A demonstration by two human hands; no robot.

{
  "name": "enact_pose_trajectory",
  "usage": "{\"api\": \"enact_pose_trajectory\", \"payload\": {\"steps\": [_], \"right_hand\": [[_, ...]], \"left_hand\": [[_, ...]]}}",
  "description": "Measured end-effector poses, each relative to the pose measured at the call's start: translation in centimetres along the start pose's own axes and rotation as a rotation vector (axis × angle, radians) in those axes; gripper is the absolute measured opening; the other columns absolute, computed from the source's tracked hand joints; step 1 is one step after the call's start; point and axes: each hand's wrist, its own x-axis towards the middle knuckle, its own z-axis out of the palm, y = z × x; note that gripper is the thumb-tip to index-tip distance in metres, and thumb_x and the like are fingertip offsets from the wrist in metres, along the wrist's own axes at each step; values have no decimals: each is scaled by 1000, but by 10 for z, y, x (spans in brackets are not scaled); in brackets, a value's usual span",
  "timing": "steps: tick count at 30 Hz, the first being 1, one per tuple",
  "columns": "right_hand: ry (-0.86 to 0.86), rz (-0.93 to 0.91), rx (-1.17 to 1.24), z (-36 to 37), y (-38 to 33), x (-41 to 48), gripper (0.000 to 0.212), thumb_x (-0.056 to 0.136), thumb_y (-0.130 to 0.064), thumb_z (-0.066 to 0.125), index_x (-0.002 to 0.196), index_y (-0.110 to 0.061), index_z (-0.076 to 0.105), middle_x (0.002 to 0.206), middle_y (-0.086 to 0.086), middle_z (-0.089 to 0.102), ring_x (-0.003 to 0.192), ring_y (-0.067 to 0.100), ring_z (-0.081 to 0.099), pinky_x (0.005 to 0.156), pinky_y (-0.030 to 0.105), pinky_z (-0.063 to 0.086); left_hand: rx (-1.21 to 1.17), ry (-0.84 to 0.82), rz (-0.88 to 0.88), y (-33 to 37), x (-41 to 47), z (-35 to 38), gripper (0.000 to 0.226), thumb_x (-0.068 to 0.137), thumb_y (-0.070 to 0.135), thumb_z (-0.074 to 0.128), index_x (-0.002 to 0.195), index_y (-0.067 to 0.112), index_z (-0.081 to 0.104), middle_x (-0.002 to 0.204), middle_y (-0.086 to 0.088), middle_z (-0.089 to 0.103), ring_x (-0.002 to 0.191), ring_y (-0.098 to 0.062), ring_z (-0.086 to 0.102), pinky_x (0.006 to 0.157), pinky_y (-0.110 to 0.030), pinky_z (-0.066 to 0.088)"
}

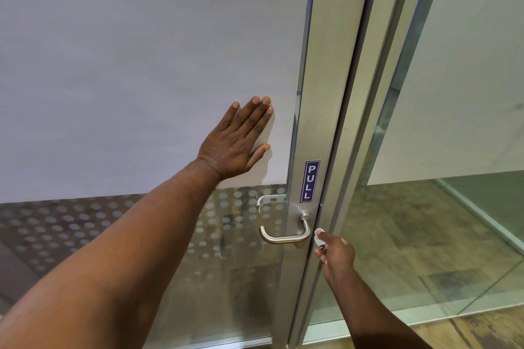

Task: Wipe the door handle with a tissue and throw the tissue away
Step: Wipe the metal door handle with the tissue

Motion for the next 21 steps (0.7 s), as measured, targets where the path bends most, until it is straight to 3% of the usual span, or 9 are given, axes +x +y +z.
{"api": "enact_pose_trajectory", "payload": {"steps": [3,6,10,17,21], "right_hand": [[-37,-52,13,-1,3,1,20,74,8,77,84,-5,66,75,12,70,55,14,66,54,23,53],[-28,-80,-27,0,6,3,21,77,11,69,95,0,72,78,12,72,66,21,66,65,27,54],[-14,-127,-89,6,10,1,20,81,7,71,96,-6,72,80,8,72,65,13,65,57,20,52],[7,-37,11,18,13,-2,11,85,-1,72,89,-10,68,83,12,67,73,21,62,71,37,56],[27,-41,117,23,10,-6,9,87,2,66,93,-3,69,81,12,70,72,22,66,69,35,57]], "left_hand": [[-5,1,2,0,0,0,76,109,53,24,165,8,3,173,-13,6,160,-24,-10,130,-43,-6],[-5,8,3,0,0,1,76,109,53,24,166,8,4,173,-13,7,160,-24,-9,130,-43,-6],[-4,9,4,0,-1,2,76,108,53,23,166,8,4,173,-13,6,160,-24,-10,129,-43,-7],[1,7,7,0,0,1,75,109,53,24,166,7,7,173,-13,8,160,-24,-10,129,-43,-8],[10,8,6,0,0,0,75,108,53,26,165,7,9,173,-13,8,159,-24,-10,129,-43,-8]]}}
